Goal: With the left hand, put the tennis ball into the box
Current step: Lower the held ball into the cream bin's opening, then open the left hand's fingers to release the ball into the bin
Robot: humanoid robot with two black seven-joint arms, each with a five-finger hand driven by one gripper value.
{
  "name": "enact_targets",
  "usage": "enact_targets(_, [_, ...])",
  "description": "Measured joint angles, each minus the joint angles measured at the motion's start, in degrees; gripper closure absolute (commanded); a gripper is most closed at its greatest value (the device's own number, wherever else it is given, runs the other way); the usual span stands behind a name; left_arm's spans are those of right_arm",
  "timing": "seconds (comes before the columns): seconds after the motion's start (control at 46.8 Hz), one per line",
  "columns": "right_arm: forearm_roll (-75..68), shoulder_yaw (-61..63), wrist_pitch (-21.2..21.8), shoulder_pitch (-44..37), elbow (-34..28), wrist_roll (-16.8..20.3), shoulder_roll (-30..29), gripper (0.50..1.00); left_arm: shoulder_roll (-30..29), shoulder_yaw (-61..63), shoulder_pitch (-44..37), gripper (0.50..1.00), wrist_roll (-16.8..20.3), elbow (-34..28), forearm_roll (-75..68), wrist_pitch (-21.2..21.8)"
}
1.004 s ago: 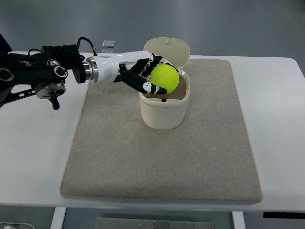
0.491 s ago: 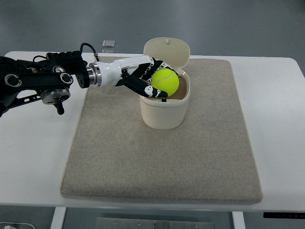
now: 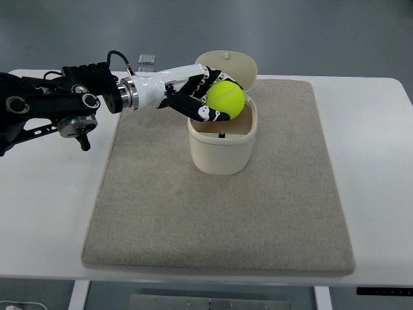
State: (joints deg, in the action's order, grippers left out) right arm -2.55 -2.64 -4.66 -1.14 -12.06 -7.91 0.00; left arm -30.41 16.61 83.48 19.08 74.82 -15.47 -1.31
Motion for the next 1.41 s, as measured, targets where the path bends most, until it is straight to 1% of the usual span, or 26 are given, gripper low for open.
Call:
enact_targets(0.064, [0.0,0.0,0.0,0.0,0.0,0.0,0.0,0.562,0.0,-0.1,0.0,0.999,0.0,0.0,0.0,0.0])
enact_targets(0.085, [0.0,0.0,0.0,0.0,0.0,0.0,0.0,0.562,0.0,-0.1,0.0,0.963,0.0,0.0,0.1,0.0])
enact_targets(0.107, [0.0,0.0,0.0,0.0,0.0,0.0,0.0,0.562,0.0,-0.2,0.0,0.943,0.0,0.0,0.3,0.1])
enact_targets(0.214, [0.0,0.0,0.0,0.0,0.0,0.0,0.0,0.562,-0.2,-1.3,0.0,0.864,0.0,0.0,0.7,0.4])
enact_targets(0.299, [0.0,0.0,0.0,0.0,0.0,0.0,0.0,0.562,-0.1,-1.6,-0.3,0.844,0.1,0.0,0.9,1.7])
enact_targets(0.449, [0.0,0.0,0.0,0.0,0.0,0.0,0.0,0.562,0.0,-1.6,-0.4,0.842,0.1,0.0,0.8,2.4])
enact_targets(0.47, [0.0,0.0,0.0,0.0,0.0,0.0,0.0,0.562,0.0,-1.6,-0.4,0.832,0.1,0.0,0.8,2.4])
enact_targets(0.513, [0.0,0.0,0.0,0.0,0.0,0.0,0.0,0.562,0.0,-1.6,-0.4,0.768,0.1,0.0,0.8,2.4])
enact_targets(0.534, [0.0,0.0,0.0,0.0,0.0,0.0,0.0,0.562,0.0,-1.6,-0.4,0.757,0.1,0.0,0.8,2.4])
enact_targets(0.833, [0.0,0.0,0.0,0.0,0.0,0.0,0.0,0.562,0.0,-1.6,-0.4,0.727,0.1,0.1,0.8,2.5])
enact_targets(0.855, [0.0,0.0,0.0,0.0,0.0,0.0,0.0,0.562,0.0,-1.6,-0.4,0.716,0.1,0.2,0.8,2.5])
enact_targets(0.897, [0.0,0.0,0.0,0.0,0.0,0.0,0.0,0.562,0.0,-1.6,-0.4,0.671,0.1,0.2,0.8,2.5])
enact_targets(0.919, [0.0,0.0,0.0,0.0,0.0,0.0,0.0,0.562,0.0,-1.6,-0.4,0.658,0.1,0.2,0.8,2.5])
enact_targets(1.004, [0.0,0.0,0.0,0.0,0.0,0.0,0.0,0.562,0.0,-1.6,-0.4,0.649,0.1,0.2,0.8,2.5])
enact_targets(1.068, [0.0,0.0,0.0,0.0,0.0,0.0,0.0,0.562,0.0,-1.6,-0.4,0.622,0.1,0.3,0.9,2.6])
enact_targets(1.41, [0.0,0.0,0.0,0.0,0.0,0.0,0.0,0.562,0.0,-1.6,-0.4,0.621,0.1,1.0,0.9,2.6])
